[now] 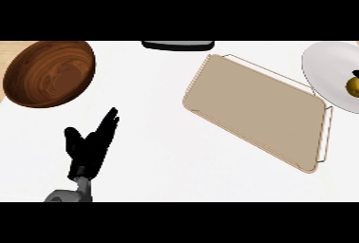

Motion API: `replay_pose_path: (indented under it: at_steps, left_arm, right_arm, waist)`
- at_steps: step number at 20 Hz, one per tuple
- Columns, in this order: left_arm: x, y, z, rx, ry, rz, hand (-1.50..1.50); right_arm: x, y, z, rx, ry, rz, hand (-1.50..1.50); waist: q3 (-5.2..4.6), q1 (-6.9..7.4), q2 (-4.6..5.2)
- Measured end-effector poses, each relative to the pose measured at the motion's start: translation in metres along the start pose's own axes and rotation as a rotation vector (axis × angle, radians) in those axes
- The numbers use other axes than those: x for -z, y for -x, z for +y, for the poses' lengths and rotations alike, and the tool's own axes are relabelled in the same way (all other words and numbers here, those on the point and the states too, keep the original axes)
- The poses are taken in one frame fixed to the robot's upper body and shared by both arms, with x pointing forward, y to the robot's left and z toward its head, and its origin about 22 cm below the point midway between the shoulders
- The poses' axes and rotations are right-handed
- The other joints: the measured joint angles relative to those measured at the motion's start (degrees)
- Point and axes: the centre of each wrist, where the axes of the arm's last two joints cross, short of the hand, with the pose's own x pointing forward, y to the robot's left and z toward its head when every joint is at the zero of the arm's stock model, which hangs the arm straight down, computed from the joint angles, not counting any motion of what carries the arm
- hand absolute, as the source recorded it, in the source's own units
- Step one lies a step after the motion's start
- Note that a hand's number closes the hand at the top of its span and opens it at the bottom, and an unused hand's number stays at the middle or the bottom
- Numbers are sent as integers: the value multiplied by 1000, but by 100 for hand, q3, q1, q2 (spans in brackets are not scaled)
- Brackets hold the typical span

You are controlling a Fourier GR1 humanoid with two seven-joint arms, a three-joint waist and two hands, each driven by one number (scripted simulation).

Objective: Pick the lemon from the tray and place it in the plate

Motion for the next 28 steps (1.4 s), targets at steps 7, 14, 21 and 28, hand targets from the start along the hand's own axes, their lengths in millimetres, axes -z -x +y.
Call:
replay_pose_path:
  at_steps: [7,14,21,28]
  left_arm:
    - [-4,4,5,-7,-22,5,0]
    - [-6,9,12,-7,-32,18,0]
    - [-10,12,13,-11,-56,23,0]
    - [-11,9,17,-15,-67,44,0]
  right_arm:
    - [8,31,-22,194,31,24,-150]
    - [5,68,-37,310,-113,-2,-150]
    - [-13,106,-44,299,-241,-21,-150]
    - [-36,125,-40,223,-296,-29,-150]
  waist:
    - [-19,-107,-62]
    - [-43,-218,-139]
    - [-62,-335,-205]
    - [-78,-398,-230]
